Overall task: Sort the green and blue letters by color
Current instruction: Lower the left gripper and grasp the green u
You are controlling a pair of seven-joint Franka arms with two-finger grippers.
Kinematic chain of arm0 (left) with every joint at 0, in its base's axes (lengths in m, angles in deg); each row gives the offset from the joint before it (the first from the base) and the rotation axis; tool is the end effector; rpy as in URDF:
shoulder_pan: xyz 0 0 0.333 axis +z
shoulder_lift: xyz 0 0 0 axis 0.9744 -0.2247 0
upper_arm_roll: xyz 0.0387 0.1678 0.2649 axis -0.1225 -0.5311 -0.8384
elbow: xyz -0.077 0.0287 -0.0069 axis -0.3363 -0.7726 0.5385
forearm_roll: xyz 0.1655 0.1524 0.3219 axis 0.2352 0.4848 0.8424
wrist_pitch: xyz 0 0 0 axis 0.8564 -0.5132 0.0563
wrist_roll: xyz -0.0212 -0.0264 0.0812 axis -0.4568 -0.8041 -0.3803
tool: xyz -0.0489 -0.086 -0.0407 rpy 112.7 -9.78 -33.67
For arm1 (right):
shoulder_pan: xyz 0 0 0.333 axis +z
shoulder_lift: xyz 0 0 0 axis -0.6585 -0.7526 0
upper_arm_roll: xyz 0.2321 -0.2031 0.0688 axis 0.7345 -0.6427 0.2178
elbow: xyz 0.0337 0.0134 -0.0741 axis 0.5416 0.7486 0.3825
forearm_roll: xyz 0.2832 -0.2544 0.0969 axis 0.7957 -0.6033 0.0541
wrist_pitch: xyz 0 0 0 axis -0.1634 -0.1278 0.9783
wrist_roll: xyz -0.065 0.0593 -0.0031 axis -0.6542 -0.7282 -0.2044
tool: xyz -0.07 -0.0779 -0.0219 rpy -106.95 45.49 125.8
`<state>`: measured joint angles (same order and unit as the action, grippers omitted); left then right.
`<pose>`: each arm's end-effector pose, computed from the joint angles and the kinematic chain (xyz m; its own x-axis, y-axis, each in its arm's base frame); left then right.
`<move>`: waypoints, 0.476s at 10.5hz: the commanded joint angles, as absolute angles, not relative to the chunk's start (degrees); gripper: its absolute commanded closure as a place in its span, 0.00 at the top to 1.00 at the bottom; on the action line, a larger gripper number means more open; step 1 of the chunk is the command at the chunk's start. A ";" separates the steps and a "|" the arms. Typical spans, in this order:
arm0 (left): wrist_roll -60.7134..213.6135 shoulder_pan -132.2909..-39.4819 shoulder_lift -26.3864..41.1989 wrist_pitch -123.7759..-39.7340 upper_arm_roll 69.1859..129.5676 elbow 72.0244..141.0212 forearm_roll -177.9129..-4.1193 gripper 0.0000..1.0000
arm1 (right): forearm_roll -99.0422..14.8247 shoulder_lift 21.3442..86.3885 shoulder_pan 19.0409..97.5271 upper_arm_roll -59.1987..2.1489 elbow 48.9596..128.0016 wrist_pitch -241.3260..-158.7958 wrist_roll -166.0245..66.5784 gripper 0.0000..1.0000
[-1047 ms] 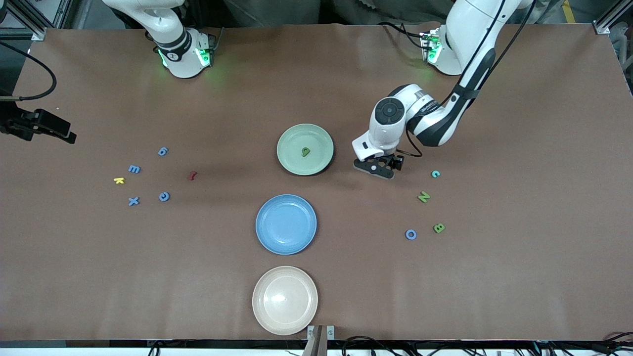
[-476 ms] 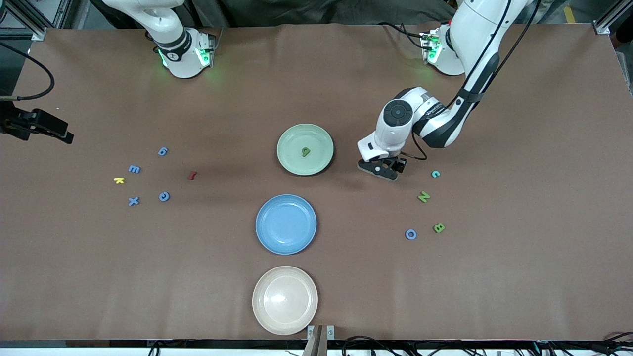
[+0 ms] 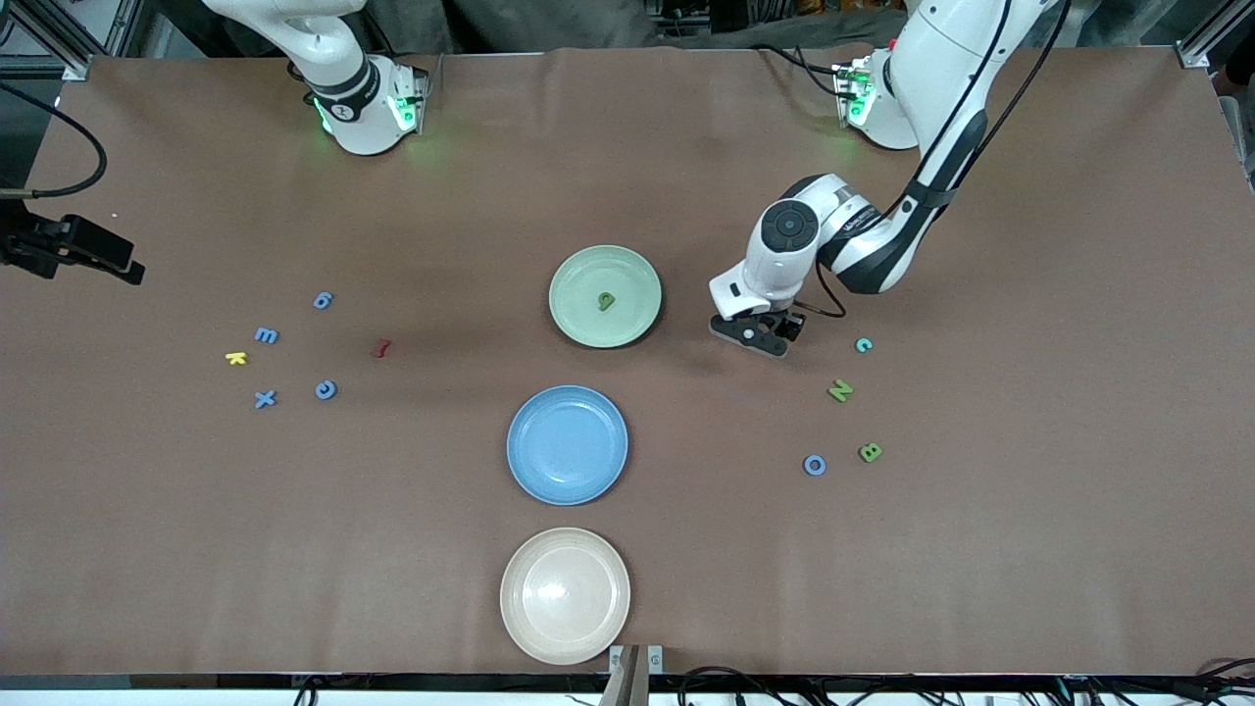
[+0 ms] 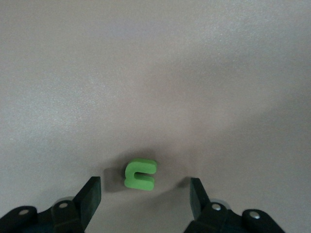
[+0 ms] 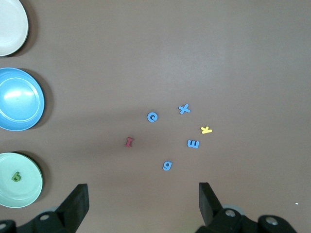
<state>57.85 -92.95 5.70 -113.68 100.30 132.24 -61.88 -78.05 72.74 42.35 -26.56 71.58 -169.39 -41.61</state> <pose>0.4453 -0.3273 0.1753 0.9018 -0.4320 -0.0112 -0.4321 -0.9013 -0.0296 0.5706 -0.0196 0.6371 0.9952 -0.0925 -0.0328 -0.0929 -0.9956 -0.0107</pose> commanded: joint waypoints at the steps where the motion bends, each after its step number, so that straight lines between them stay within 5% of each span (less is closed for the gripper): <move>1: 58.29 -92.22 5.26 -115.85 100.47 132.76 -60.40 0.75 | -78.87 73.37 42.50 -26.33 71.11 -168.73 -42.14 1.00; 5: 58.29 -92.22 4.47 -116.55 100.12 132.32 -60.23 0.60 | -78.78 73.38 42.50 -26.24 71.11 -168.81 -41.79 1.00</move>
<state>57.91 -92.85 5.10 -114.78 100.16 132.27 -61.87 -78.05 72.74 42.40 -26.43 71.37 -169.39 -41.64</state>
